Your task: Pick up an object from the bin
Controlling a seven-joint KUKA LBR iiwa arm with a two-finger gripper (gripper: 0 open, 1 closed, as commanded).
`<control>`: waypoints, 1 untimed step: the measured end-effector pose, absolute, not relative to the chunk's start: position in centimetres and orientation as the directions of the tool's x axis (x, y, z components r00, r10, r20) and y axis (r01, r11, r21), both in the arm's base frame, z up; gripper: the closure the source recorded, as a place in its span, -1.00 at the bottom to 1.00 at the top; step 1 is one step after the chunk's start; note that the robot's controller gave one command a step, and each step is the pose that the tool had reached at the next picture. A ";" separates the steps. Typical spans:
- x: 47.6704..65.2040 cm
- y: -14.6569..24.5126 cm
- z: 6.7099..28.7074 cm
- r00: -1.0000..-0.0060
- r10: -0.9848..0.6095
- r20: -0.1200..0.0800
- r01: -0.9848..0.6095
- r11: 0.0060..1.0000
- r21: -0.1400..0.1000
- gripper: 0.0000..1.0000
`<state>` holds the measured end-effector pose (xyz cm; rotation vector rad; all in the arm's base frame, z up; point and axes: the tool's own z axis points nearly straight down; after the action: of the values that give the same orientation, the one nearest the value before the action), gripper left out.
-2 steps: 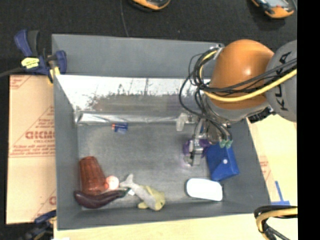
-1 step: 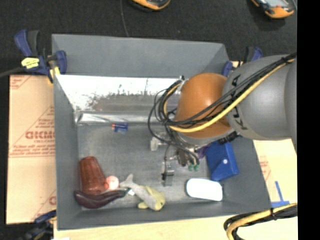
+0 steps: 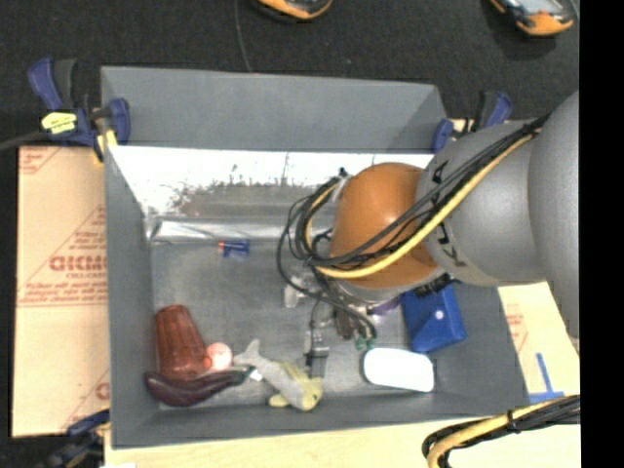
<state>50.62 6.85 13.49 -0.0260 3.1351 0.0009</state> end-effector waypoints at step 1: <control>48.6 14.6 11.9 -0.998 -0.062 0.000 -0.062 0.998 0.006 -1.00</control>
Offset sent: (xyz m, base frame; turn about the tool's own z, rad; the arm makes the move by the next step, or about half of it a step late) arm -0.0299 0.0584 -0.0649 0.0906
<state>48.61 14.58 11.94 -0.0968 3.1405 0.0098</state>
